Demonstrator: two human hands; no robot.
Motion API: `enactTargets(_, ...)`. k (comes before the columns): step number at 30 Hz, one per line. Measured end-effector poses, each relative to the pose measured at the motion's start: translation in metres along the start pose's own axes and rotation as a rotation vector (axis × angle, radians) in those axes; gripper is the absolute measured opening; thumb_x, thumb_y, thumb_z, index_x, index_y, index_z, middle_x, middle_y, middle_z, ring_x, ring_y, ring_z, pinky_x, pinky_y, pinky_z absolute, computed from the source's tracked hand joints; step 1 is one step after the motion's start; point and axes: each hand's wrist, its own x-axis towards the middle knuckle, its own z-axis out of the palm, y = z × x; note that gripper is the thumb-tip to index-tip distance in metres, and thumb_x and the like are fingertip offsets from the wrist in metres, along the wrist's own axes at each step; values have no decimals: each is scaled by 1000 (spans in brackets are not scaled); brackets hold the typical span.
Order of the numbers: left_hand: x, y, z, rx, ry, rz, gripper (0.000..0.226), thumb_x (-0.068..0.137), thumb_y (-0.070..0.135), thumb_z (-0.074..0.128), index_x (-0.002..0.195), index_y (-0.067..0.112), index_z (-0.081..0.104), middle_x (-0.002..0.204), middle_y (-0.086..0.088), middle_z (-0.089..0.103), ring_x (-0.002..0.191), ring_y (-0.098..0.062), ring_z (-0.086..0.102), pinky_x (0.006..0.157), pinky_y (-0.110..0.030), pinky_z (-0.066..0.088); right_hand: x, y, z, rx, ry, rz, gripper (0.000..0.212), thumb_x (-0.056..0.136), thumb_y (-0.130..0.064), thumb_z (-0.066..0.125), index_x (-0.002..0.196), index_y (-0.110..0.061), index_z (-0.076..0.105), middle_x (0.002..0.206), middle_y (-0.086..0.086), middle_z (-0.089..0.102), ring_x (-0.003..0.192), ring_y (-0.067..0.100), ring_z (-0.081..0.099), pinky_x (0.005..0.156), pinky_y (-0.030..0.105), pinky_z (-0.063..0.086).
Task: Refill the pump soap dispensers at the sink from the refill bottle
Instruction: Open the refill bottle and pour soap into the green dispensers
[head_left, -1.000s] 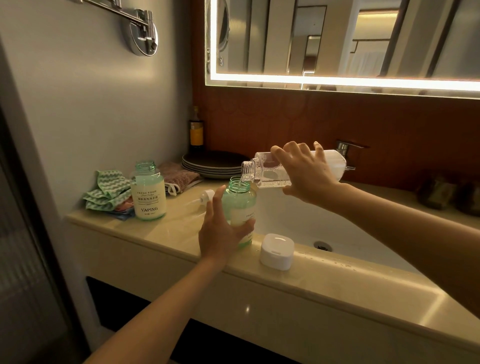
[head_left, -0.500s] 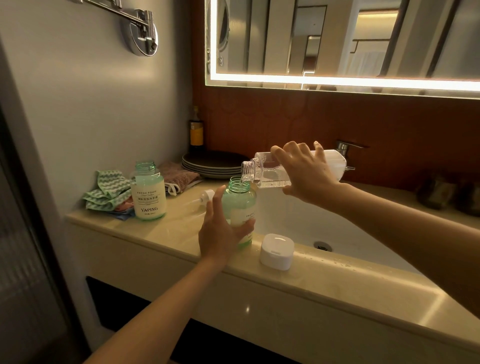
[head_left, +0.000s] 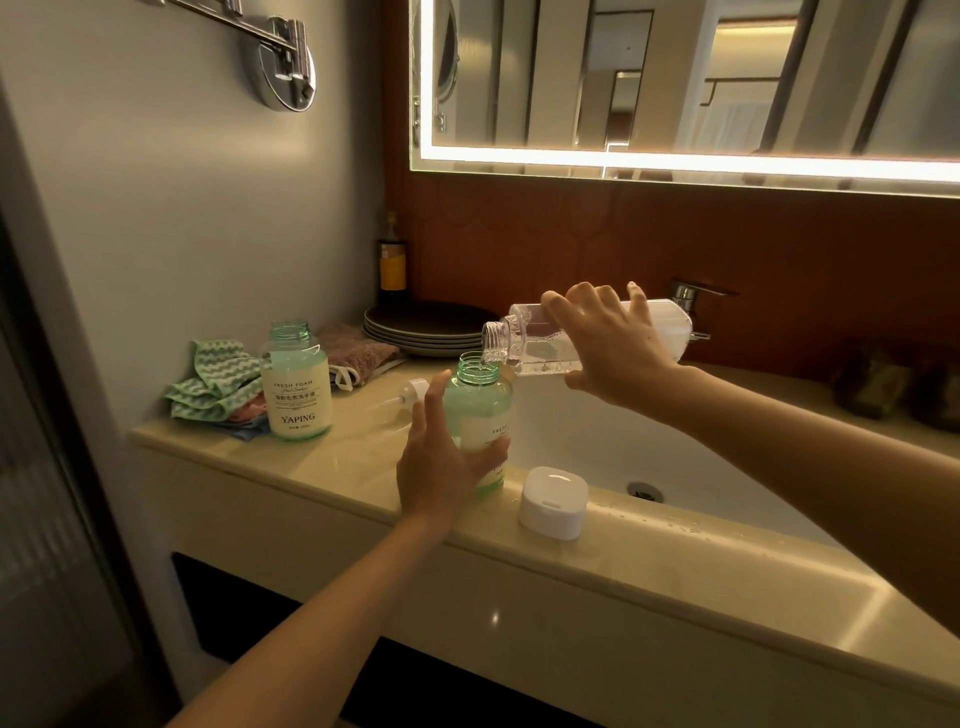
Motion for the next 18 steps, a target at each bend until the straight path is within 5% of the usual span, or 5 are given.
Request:
enactTargets(6,1,-2,1,-5,-3,11,91,68,49,74,139,30,20,138,-2,41,118,-21,47,82,-35,46,-5,-2,3,76,-16,51,78,76,-35,71,138,-21,27,134,7,40,124,26,40,110,55,19)
enactTargets(13,14,-11,-5,2,-45,20,89,65,48,77,134,30,25,130,-3,48,109,-23,50,77,-34,48,-16,-6,12,586,-122,303,79,68,-35,79,133,-20,36,124,6,51,106,19,48,95,44,43)
enactTargets(18,37,-21,-17,101,-27,-19,86,67,46,76,136,26,29,125,-11,50,110,-27,48,84,-39,46,-22,-5,24,826,-120,374,79,65,-30,81,131,-16,39,123,7,52,103,19,48,90,38,45)
